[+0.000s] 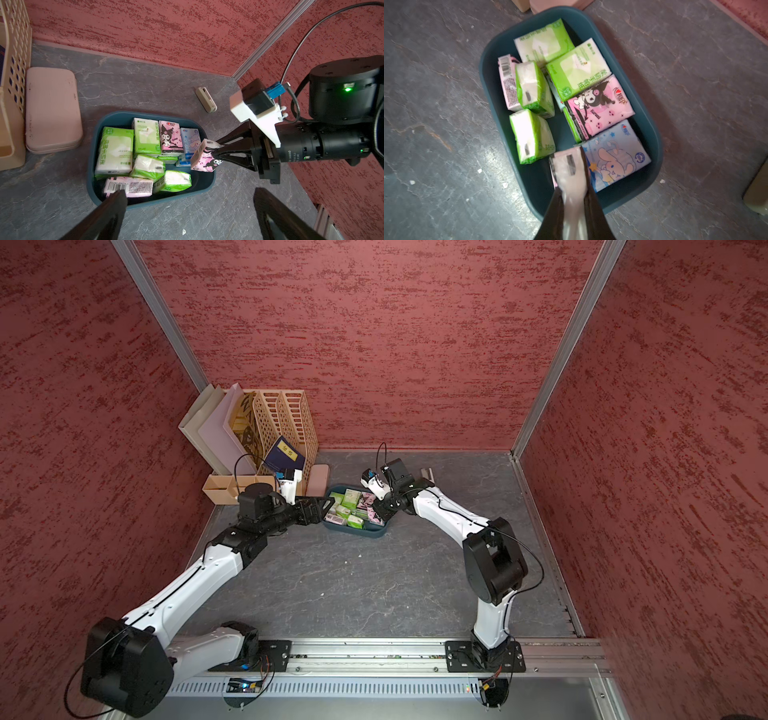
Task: Put the pocket tissues into the storage box
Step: Place the pocket tissues in the storage box.
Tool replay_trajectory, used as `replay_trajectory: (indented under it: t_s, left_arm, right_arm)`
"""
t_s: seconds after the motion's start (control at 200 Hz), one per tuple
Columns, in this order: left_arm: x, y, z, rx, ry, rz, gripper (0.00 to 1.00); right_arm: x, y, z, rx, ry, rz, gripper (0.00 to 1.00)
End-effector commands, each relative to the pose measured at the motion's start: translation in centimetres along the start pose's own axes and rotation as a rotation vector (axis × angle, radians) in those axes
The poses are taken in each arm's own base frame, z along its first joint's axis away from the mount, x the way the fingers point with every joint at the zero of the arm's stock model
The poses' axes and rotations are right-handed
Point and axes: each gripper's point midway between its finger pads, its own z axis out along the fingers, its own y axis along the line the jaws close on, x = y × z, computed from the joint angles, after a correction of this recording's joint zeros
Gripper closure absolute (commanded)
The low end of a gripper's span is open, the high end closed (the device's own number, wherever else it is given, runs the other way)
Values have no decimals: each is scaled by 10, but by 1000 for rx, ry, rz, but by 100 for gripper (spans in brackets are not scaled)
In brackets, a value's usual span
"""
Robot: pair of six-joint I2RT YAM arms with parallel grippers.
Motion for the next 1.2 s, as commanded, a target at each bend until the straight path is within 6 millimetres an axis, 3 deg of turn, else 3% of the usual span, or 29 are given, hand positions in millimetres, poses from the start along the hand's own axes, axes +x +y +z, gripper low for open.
replay_trajectory:
  t_s: [0.0, 0.381, 0.496, 0.696, 0.852, 0.992, 1.092, 1.197]
  left_arm:
    - [2, 2, 1, 11, 4, -10, 0]
    - [5, 11, -1, -14, 10, -20, 0]
    - [4, 14, -3, -28, 7, -26, 0]
    - [-6, 24, -7, -78, -20, -18, 0]
    - [-30, 33, -15, -144, -94, 9, 0]
    - [-57, 44, -26, -211, -164, 25, 0]
    - [-68, 67, -35, -314, -208, 58, 0]
    - [-76, 101, -48, -454, -276, 100, 0]
  right_arm:
    - [-23, -8, -3, 44, -55, -51, 100]
    - [-9, 13, 18, -25, -21, -45, 100]
    - [-6, 16, 23, -35, -20, -33, 91]
    - [-10, 18, 16, -38, -36, -35, 62]
    - [-33, 19, -9, -26, -112, -34, 51]
    - [-62, 15, -48, 13, -236, -6, 38]
    - [-75, 4, -82, 78, -316, 47, 25]
    - [-70, -15, -110, 173, -378, 119, 11]
